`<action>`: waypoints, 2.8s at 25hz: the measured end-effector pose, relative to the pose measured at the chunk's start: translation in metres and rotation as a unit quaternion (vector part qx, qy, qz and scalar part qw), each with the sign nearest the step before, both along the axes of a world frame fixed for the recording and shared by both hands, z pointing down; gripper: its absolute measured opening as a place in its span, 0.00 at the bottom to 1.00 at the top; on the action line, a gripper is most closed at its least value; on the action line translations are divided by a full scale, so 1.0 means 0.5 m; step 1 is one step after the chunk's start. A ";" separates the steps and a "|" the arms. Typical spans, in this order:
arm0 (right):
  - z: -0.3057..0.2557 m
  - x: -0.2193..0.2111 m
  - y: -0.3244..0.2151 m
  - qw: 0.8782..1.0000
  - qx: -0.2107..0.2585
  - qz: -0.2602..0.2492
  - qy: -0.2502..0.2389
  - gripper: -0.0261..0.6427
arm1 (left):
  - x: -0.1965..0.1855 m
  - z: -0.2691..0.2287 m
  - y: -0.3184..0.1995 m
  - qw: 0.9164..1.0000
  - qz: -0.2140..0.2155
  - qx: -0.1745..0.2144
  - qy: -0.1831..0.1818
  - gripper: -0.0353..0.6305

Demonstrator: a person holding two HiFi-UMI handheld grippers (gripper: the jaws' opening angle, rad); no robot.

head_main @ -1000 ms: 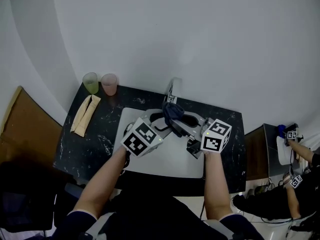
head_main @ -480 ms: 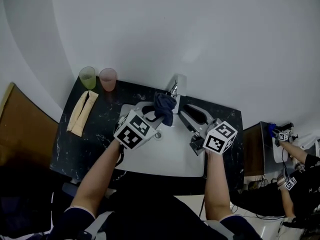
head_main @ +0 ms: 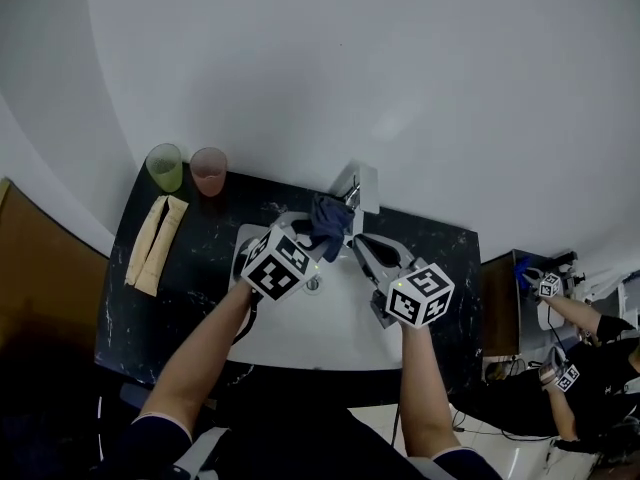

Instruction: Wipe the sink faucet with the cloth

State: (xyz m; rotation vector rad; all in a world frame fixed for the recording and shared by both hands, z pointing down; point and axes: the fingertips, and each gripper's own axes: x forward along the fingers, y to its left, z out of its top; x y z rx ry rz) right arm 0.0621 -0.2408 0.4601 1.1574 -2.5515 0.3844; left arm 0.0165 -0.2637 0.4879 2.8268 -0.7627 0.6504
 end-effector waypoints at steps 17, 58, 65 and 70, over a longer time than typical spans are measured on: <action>0.012 0.006 0.011 1.000 0.005 0.030 0.000 0.05 | 0.035 0.016 -0.169 0.999 -0.028 0.026 -0.021 0.23; 0.009 -0.013 0.009 1.000 0.010 -0.003 -0.026 0.05 | 0.046 0.129 -0.214 0.987 -0.008 0.020 -0.160 0.22; 0.010 -0.012 0.007 0.999 0.008 -0.006 -0.033 0.05 | 0.045 0.142 -0.188 0.984 0.015 0.011 -0.180 0.21; 0.010 -0.011 0.009 0.999 0.010 -0.009 -0.036 0.05 | 0.051 0.138 -0.139 0.984 0.043 0.007 -0.173 0.22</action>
